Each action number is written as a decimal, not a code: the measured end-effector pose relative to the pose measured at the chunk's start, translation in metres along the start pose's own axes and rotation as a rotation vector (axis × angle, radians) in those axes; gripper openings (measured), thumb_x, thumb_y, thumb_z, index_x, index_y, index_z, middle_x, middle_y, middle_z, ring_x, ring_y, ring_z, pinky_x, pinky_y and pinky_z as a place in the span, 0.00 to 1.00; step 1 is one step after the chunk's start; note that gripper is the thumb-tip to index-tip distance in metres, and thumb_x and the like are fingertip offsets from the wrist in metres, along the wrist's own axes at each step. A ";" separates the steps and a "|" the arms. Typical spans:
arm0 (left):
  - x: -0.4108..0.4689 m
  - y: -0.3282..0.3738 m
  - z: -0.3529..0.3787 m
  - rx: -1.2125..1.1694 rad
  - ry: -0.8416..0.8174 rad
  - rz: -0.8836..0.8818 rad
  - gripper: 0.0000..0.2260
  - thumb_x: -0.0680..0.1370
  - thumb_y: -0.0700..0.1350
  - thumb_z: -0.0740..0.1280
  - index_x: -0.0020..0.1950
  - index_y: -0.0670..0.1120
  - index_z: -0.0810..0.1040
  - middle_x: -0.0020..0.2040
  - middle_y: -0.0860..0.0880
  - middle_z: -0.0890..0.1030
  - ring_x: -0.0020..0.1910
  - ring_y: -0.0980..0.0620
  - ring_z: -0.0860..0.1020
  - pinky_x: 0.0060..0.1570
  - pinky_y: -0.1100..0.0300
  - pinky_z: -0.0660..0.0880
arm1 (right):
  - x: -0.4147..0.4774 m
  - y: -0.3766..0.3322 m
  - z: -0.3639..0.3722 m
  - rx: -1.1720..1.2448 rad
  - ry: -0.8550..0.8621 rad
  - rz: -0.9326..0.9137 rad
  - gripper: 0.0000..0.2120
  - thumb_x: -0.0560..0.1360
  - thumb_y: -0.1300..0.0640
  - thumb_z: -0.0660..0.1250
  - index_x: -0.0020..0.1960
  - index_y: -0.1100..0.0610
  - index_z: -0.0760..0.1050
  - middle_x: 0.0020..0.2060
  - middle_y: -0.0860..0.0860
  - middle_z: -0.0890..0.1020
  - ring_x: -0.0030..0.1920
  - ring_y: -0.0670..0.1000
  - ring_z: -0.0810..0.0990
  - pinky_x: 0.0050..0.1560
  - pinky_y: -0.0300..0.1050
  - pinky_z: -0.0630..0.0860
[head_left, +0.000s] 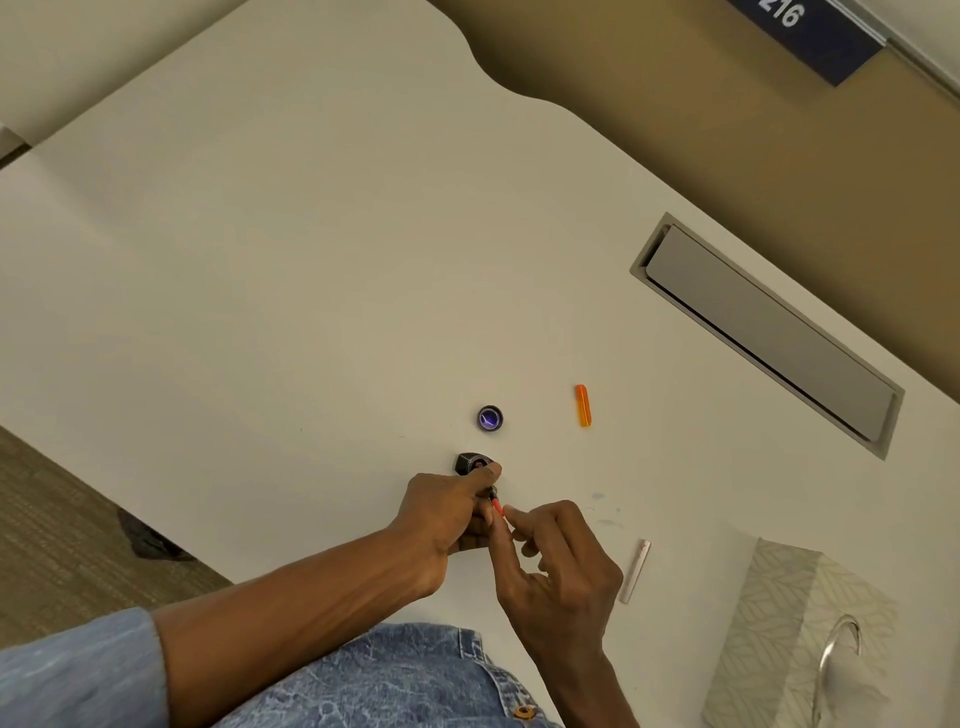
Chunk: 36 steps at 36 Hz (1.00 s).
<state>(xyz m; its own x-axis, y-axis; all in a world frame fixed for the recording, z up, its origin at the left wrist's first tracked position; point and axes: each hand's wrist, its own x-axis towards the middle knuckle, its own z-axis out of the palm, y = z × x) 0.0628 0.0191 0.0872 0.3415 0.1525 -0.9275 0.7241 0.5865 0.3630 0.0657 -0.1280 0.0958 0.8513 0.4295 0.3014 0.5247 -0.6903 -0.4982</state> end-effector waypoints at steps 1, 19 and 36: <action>0.000 0.000 0.000 0.000 -0.001 -0.002 0.14 0.80 0.51 0.74 0.46 0.38 0.86 0.35 0.42 0.86 0.34 0.46 0.85 0.42 0.52 0.86 | 0.000 0.000 0.000 0.005 0.002 0.002 0.08 0.74 0.51 0.80 0.45 0.56 0.88 0.35 0.50 0.83 0.30 0.46 0.78 0.26 0.39 0.74; -0.002 0.000 0.000 -0.010 -0.016 -0.010 0.15 0.80 0.50 0.74 0.47 0.37 0.86 0.40 0.38 0.88 0.38 0.43 0.87 0.43 0.52 0.86 | 0.001 -0.002 0.001 -0.006 -0.016 -0.017 0.07 0.76 0.54 0.79 0.43 0.57 0.87 0.35 0.49 0.83 0.30 0.46 0.77 0.27 0.37 0.72; 0.000 0.000 0.001 -0.003 -0.019 -0.006 0.14 0.79 0.50 0.75 0.49 0.38 0.86 0.36 0.41 0.85 0.35 0.44 0.84 0.54 0.41 0.85 | 0.002 -0.001 -0.003 0.024 -0.018 0.000 0.10 0.71 0.52 0.82 0.48 0.56 0.88 0.37 0.49 0.84 0.30 0.45 0.78 0.26 0.40 0.76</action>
<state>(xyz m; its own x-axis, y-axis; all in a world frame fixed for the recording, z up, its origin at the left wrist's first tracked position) 0.0639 0.0186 0.0870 0.3483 0.1334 -0.9279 0.7243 0.5901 0.3567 0.0674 -0.1286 0.0996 0.8509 0.4400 0.2870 0.5243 -0.6764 -0.5173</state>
